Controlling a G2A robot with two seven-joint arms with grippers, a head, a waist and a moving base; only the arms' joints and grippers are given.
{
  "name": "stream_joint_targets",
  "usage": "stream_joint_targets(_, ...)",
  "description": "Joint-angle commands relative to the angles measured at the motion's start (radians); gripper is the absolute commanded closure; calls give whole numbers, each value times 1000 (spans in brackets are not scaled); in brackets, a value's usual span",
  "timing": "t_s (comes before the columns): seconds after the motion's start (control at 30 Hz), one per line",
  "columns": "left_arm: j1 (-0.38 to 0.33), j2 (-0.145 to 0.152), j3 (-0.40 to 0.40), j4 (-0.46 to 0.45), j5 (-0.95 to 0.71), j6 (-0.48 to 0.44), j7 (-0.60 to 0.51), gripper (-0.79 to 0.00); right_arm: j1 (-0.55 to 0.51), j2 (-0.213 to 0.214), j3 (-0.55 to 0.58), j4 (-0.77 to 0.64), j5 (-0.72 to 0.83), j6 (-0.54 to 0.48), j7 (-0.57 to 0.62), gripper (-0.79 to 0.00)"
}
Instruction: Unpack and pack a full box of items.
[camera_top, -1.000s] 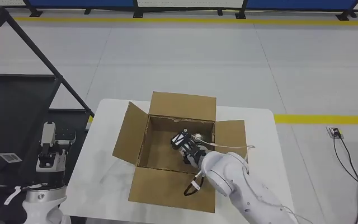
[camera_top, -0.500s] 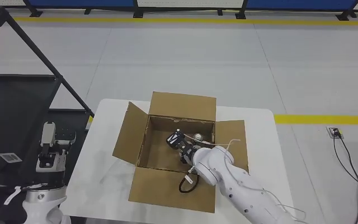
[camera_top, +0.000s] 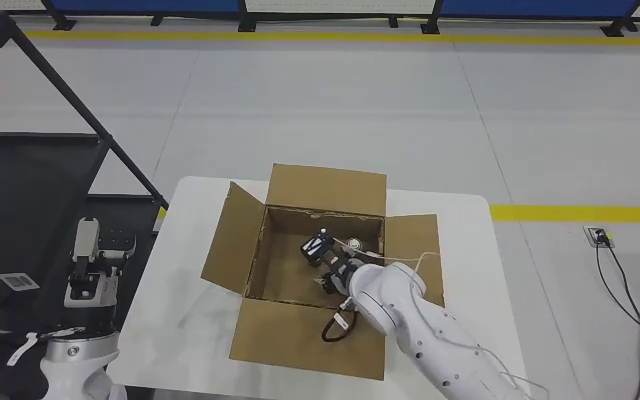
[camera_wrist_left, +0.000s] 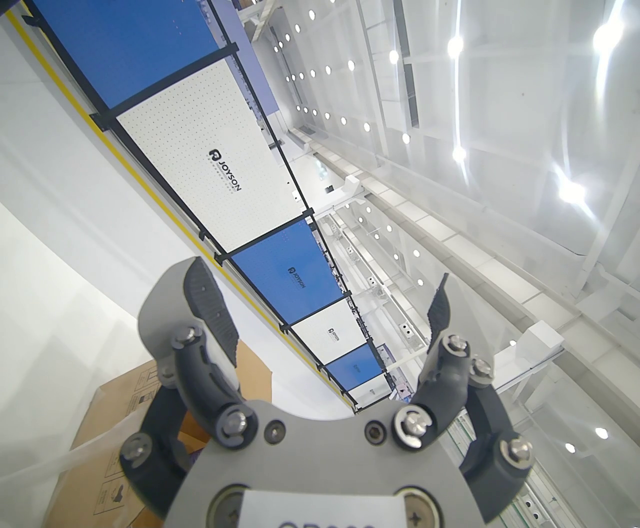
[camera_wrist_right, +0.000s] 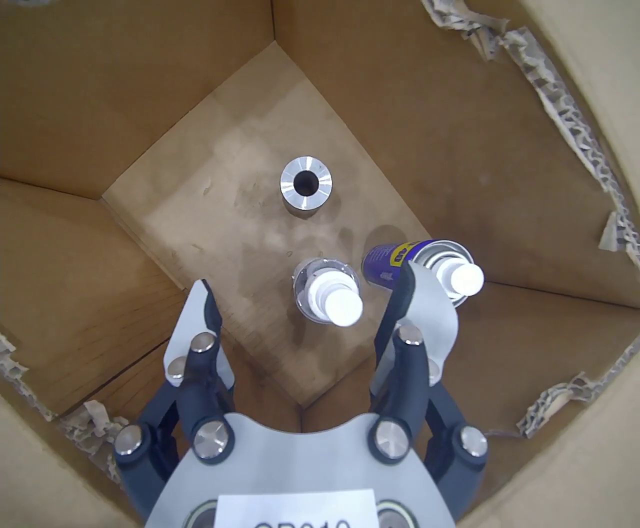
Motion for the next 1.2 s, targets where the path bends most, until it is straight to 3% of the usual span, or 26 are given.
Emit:
stream_joint_targets(0.0, 0, 0, 0, 0, 0, 0, 0, -785, -28, 9, 37, -62, 16, -18, 0, -785)
stream_joint_targets(0.2, 2, 1, -4, 4, -4, 0, -2, -785, -169, 45, 232, -310, 181, -81, -11, -785)
stream_joint_targets(0.37, 3, 10, -50, 59, 35, 43, -49, -785, -284, 68, 434, -446, 408, -93, -18, -785)
stream_joint_targets(0.57, -18, 28, -73, 134, 98, 63, -196, -785, -288, 70, 445, -450, 411, -94, -13, -785)
stream_joint_targets(0.7, -43, 35, -39, 146, 118, 63, -250, -785, -288, 70, 445, -450, 411, -94, -13, -785)
stream_joint_targets(0.9, -86, 40, 72, 142, 183, 84, -291, -785, -346, 79, 615, -432, 597, -30, -113, -785)
stream_joint_targets(1.0, -108, 41, 120, 149, 205, 100, -288, -785, -364, 87, 712, -407, 715, -28, -96, -785)
stream_joint_targets(1.17, -124, 43, 171, 151, 219, 108, -282, -785, -360, 103, 842, -342, 862, 65, -19, -785)
